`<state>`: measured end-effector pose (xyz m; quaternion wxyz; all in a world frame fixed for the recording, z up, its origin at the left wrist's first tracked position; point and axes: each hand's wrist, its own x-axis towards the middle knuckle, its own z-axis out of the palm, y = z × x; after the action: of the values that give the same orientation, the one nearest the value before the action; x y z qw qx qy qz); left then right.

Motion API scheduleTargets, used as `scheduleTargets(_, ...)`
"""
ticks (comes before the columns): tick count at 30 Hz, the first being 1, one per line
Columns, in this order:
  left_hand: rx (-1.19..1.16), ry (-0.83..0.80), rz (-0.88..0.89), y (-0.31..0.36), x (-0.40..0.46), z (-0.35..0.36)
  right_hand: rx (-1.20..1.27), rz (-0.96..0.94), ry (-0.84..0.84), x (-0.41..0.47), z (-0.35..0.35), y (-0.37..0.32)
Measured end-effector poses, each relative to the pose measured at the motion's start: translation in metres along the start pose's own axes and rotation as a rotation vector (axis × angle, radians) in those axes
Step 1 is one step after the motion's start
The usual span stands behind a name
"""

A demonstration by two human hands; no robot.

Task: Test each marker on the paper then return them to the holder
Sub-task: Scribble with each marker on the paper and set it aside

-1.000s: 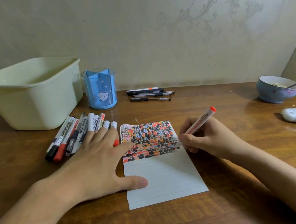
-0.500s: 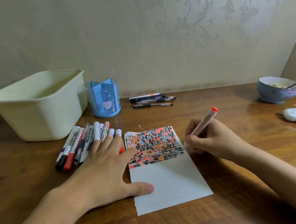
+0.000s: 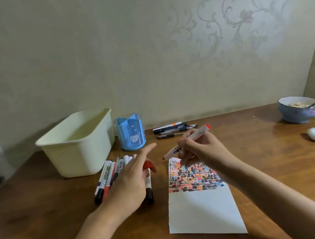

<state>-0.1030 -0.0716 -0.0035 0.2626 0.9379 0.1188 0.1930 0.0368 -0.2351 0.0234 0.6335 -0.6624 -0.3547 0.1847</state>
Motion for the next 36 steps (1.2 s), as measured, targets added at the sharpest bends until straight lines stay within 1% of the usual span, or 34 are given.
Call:
scheduleTargets(4, -0.076, 0.021, -0.011, -0.003, 0.002, 0.003, 0.031, -0.028, 0.04, -0.002, 0.017, 0.012)
scheduleTargets(10, -0.072, 0.011, -0.006, -0.01, 0.004, 0.008, 0.107, -0.032, 0.072, -0.007, 0.015, 0.018)
scheduleTargets(17, -0.058, -0.011, 0.018, -0.009, 0.004, 0.012, 0.043, 0.014, -0.011, -0.007, 0.016, 0.024)
scheduleTargets(23, -0.015, -0.012, 0.041, -0.006, 0.003, 0.009, 0.071, 0.031, -0.073, -0.01, 0.02, 0.027)
scheduleTargets(28, 0.043, 0.051, 0.041, -0.006, 0.005, 0.003, 0.142, 0.062, -0.093, -0.012, 0.021, 0.026)
scheduleTargets(33, 0.124, 0.133, 0.076, -0.007, 0.005, -0.001, 0.135, 0.026, -0.115, -0.013, 0.019, 0.025)
scheduleTargets(36, 0.175, 0.142, 0.078, -0.004, 0.002, -0.005, 0.121, 0.012, -0.108, -0.014, 0.018, 0.024)
